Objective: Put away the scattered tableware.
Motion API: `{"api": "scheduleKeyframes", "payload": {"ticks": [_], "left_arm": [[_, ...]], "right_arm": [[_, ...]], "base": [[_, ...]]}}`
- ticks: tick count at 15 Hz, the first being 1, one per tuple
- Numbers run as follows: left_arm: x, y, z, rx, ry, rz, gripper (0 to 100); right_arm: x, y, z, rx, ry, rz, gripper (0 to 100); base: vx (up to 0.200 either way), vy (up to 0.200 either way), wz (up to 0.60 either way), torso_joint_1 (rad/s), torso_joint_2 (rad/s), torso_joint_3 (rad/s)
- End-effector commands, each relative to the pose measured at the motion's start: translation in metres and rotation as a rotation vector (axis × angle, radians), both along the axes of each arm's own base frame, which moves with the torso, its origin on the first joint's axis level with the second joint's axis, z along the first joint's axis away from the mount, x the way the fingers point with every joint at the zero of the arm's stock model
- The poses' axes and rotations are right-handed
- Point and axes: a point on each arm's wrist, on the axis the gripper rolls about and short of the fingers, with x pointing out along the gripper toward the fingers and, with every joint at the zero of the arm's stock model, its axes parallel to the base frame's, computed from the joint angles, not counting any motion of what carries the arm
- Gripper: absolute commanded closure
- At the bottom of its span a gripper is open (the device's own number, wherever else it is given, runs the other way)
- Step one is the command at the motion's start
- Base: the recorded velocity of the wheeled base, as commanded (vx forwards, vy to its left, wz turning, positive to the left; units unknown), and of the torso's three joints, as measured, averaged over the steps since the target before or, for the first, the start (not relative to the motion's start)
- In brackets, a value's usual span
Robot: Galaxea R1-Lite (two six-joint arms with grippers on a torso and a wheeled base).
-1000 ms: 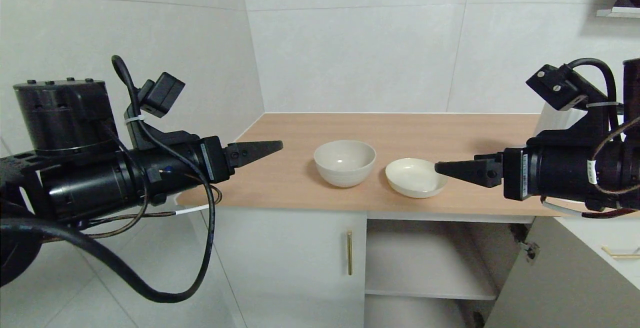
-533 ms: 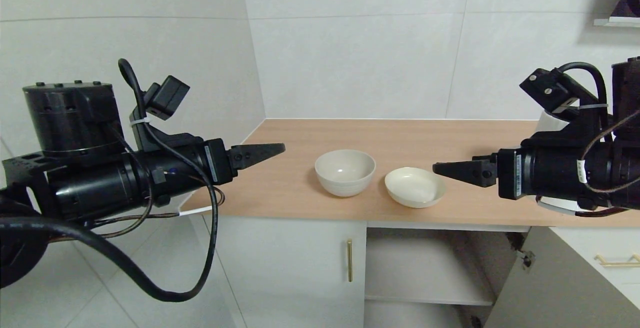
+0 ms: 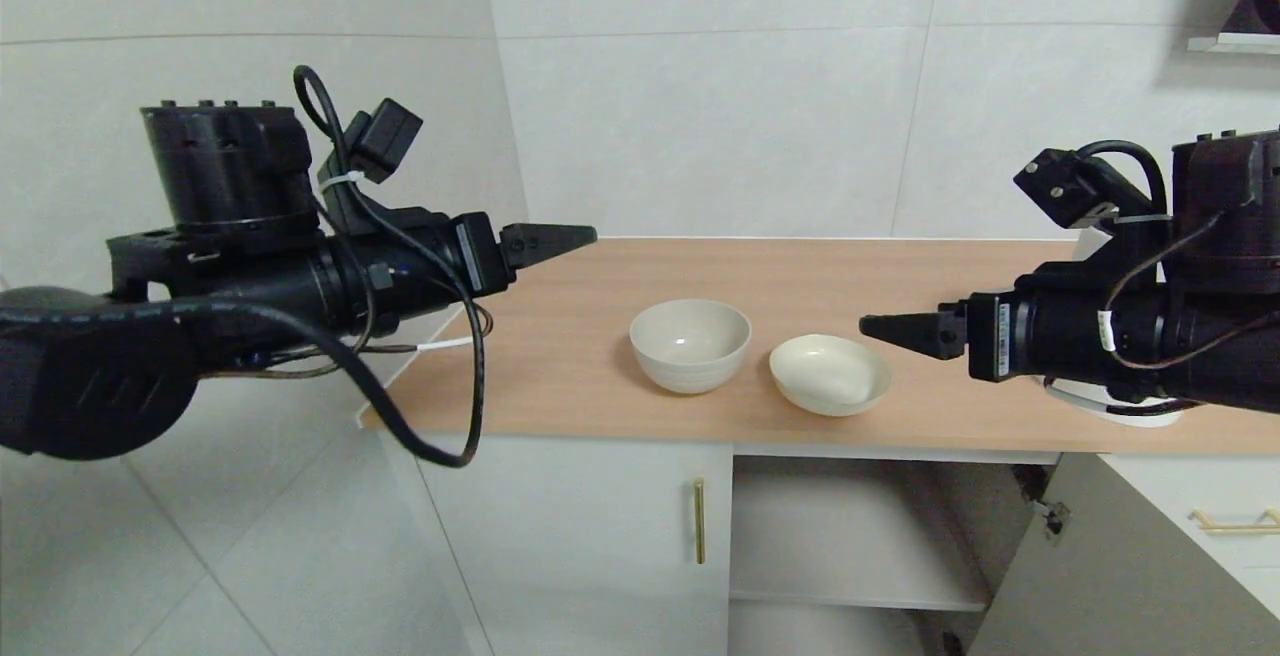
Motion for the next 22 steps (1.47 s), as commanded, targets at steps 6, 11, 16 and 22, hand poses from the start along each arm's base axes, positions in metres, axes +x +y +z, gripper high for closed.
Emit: {"api": "scheduleKeyframes", "payload": {"ticks": [6,11,16,22], "left_arm": [[0.066,-0.020,-0.029,0.031,0.319,0.107,0],[0.109,-0.062,-0.079,0.136,0.378,0.323,0],[0.108,-0.083,-0.097,0.139,0.441,0.305,0],[0.107,-0.085,-0.105,0.156,0.489,0.304,0]], "right_arm": [[0.051,0.020,-0.017,-0.047,0.128,-0.237,0],[0.092,0.034,-0.050,-0.070,0.201,-0.376,0],[0.109,0.026,-0.058,-0.061,0.213,-0.437,0],[0.109,0.026,-0.059,-0.062,0.214,-0.438,0]], "base": [[0.000,0.000,0.00,0.000,0.00,0.000],[0.000,0.000,0.00,0.000,0.00,0.000],[0.000,0.000,0.00,0.000,0.00,0.000],[0.000,0.000,0.00,0.000,0.00,0.000]]}}
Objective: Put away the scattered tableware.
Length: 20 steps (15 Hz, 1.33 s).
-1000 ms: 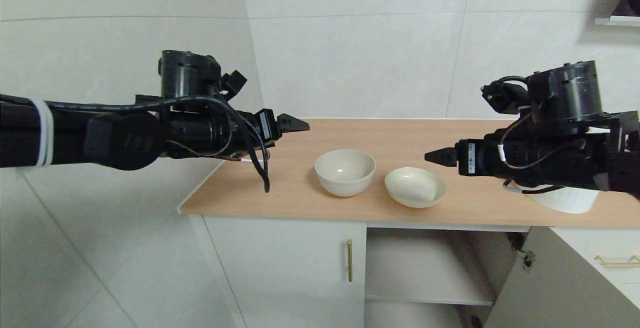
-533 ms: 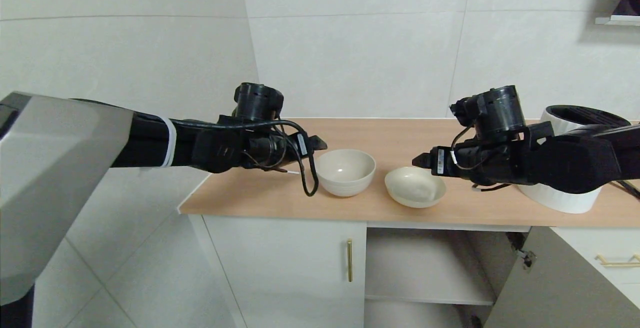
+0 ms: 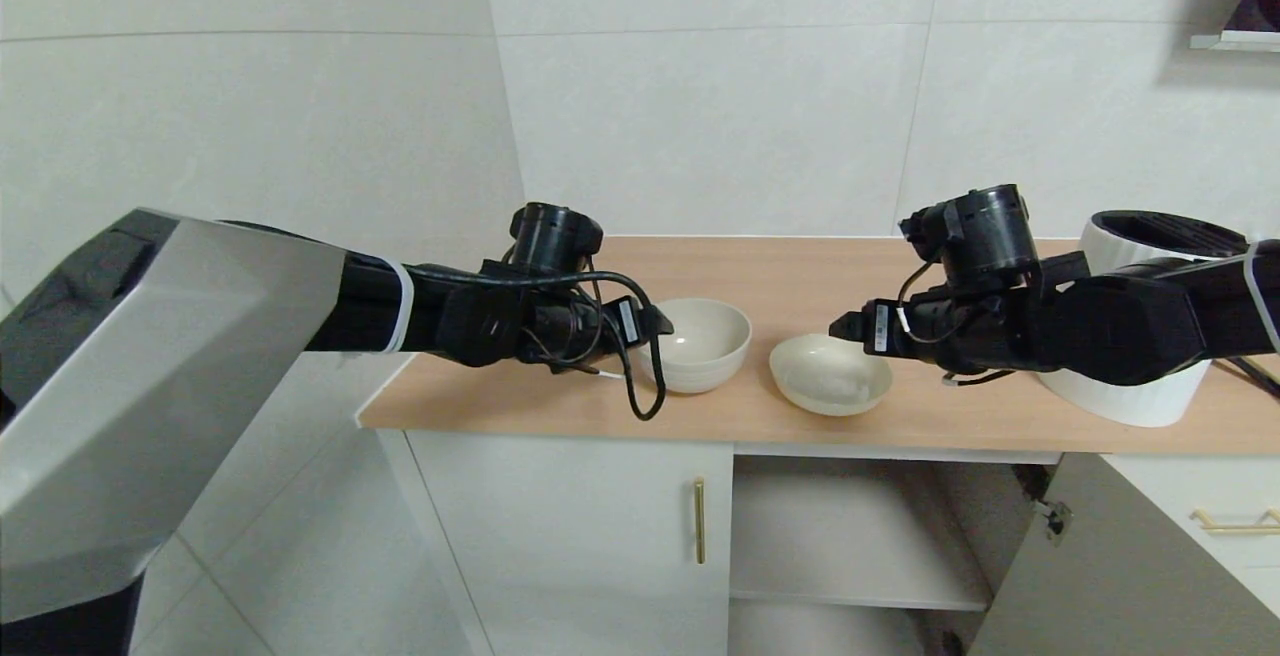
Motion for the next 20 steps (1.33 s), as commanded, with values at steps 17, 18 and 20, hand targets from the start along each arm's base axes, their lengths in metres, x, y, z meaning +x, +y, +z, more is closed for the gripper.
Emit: {"api": "scheduleKeyframes", "payload": {"ticks": [17,18,20], "left_arm": [[-0.003,0.001,0.012,-0.039,-0.013,0.012,100],[-0.003,0.001,0.013,-0.039,-0.013,0.012,100],[-0.003,0.001,0.013,-0.039,-0.013,0.014,100]], "right_arm": [[0.021,0.005,-0.023,-0.111,0.030,-0.128,0],[0.023,0.005,-0.025,-0.134,0.057,-0.144,0],[0.026,0.003,-0.031,-0.146,0.107,-0.159,0]], "base": [[0.000,0.000,0.00,0.000,0.00,0.000],[0.000,0.000,0.00,0.000,0.00,0.000],[0.000,0.000,0.00,0.000,0.00,0.000]]}}
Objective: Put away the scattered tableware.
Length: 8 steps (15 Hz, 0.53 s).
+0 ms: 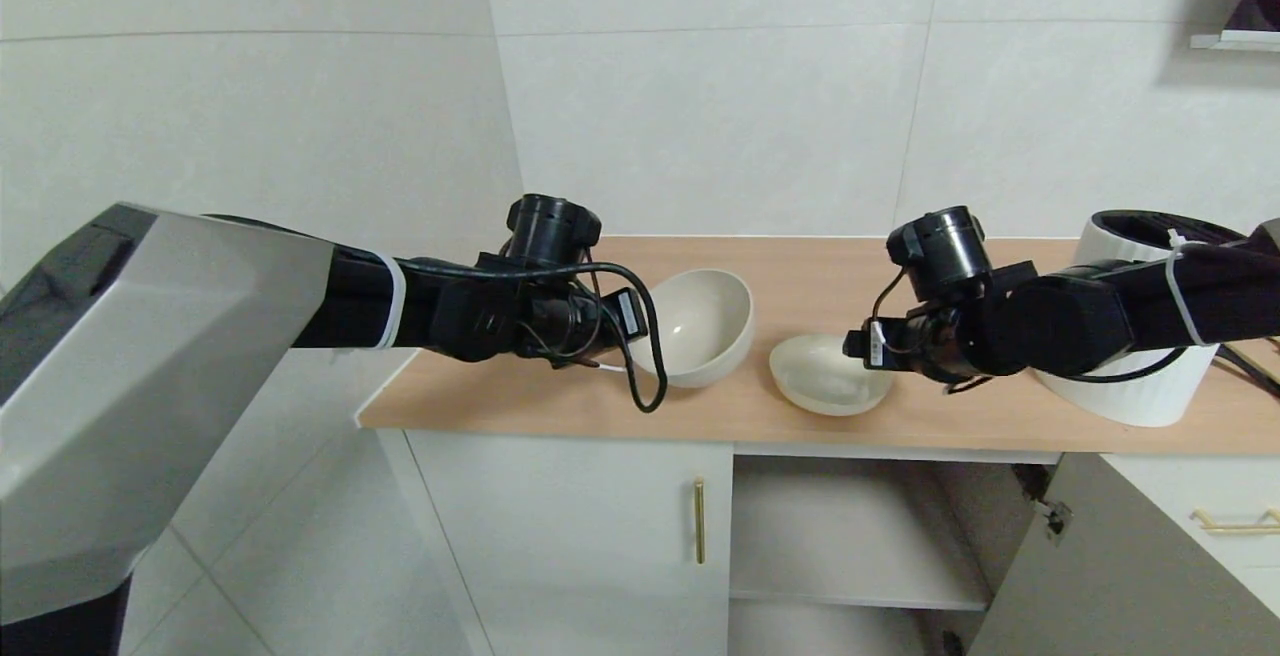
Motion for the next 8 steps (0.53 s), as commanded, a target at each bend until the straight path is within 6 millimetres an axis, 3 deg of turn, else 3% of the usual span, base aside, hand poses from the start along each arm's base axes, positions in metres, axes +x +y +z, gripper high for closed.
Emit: {"api": "scheduleKeyframes", "payload": {"ticks": [1,8], "left_arm": [[-0.001,0.001,0.003,-0.003,-0.007,0.001,100],[-0.003,0.000,0.003,0.000,-0.003,0.001,100]], "right_arm": [[0.007,0.000,-0.009,-0.004,0.028,-0.012,0],[0.024,-0.008,-0.030,-0.010,0.071,-0.038,0]], "base": [[0.000,0.000,0.00,0.000,0.00,0.000],[0.000,0.000,0.00,0.000,0.00,0.000]]}}
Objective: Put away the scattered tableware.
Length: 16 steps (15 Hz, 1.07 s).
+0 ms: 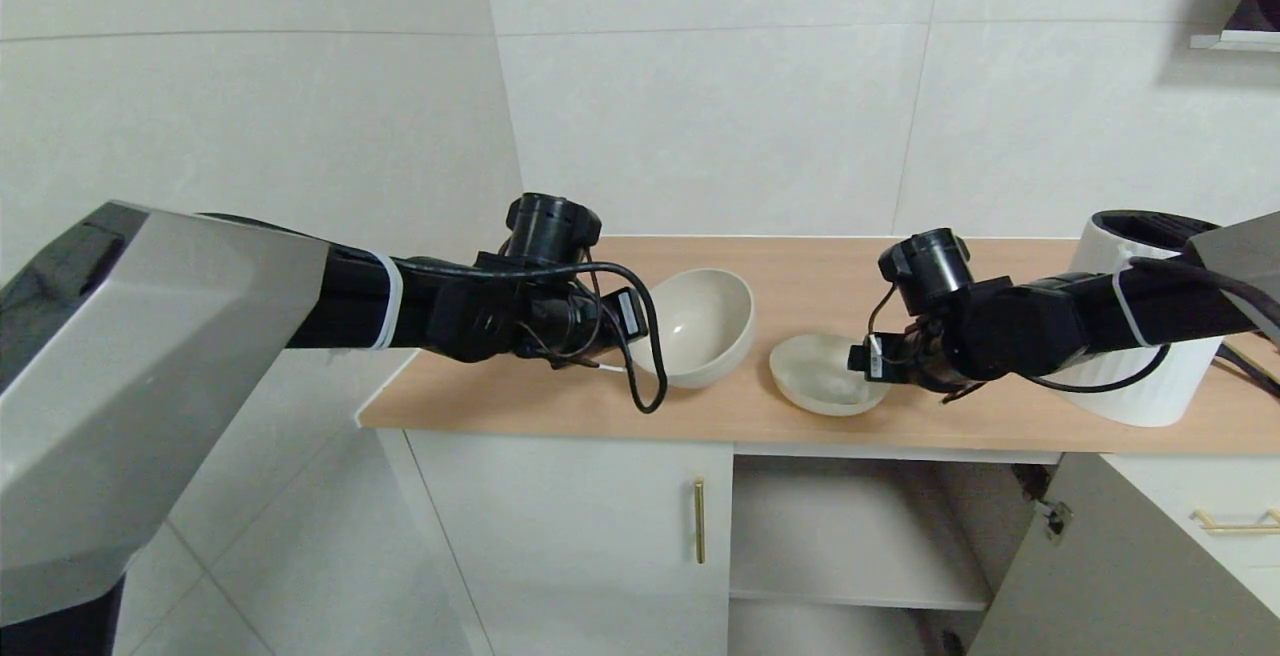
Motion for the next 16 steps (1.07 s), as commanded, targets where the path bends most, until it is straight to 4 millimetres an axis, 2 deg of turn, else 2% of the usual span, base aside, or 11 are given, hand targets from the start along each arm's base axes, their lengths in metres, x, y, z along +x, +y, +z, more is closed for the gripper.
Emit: {"api": "scheduleKeyframes", "payload": {"ticks": [1,3,4,14,16], "left_arm": [[-0.001,0.000,0.002,-0.002,-0.003,0.000,100],[-0.001,0.000,0.002,-0.002,-0.003,0.002,100],[-0.001,0.000,0.003,-0.004,-0.006,0.002,100],[-0.002,0.001,0.006,-0.007,-0.011,0.003,100],[-0.004,0.002,0.012,-0.027,-0.016,0.013,100]], "right_arm": [[0.005,-0.003,-0.006,0.004,0.015,-0.002,0],[0.006,-0.006,-0.005,0.027,0.020,0.010,0],[0.006,-0.007,-0.005,0.033,0.022,0.015,100],[0.009,-0.011,-0.006,0.062,0.028,0.024,100],[0.008,-0.012,-0.001,0.070,0.019,0.023,100]], "base": [[0.000,0.000,0.00,0.000,0.00,0.000],[0.000,0.000,0.00,0.000,0.00,0.000],[0.000,0.000,0.00,0.000,0.00,0.000],[0.000,0.000,0.00,0.000,0.00,0.000],[0.000,0.000,0.00,0.000,0.00,0.000]]}}
